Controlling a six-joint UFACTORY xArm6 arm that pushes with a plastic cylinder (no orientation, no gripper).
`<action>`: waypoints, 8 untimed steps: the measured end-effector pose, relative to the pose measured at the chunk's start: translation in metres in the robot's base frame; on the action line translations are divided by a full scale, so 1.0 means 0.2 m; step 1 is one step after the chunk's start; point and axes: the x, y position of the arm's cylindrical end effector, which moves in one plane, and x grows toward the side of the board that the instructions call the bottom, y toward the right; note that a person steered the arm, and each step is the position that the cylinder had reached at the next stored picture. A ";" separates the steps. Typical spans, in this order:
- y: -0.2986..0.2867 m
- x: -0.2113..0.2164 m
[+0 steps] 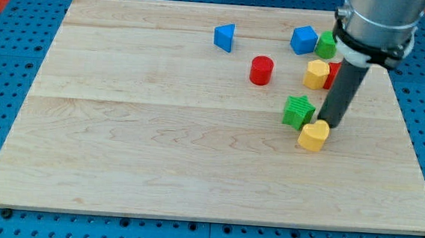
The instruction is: Push the green star into yellow heart
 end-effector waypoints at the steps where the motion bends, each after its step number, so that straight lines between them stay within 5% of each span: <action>1: 0.02 0.02; 2: 0.15 -0.14; 8: -0.80 -0.28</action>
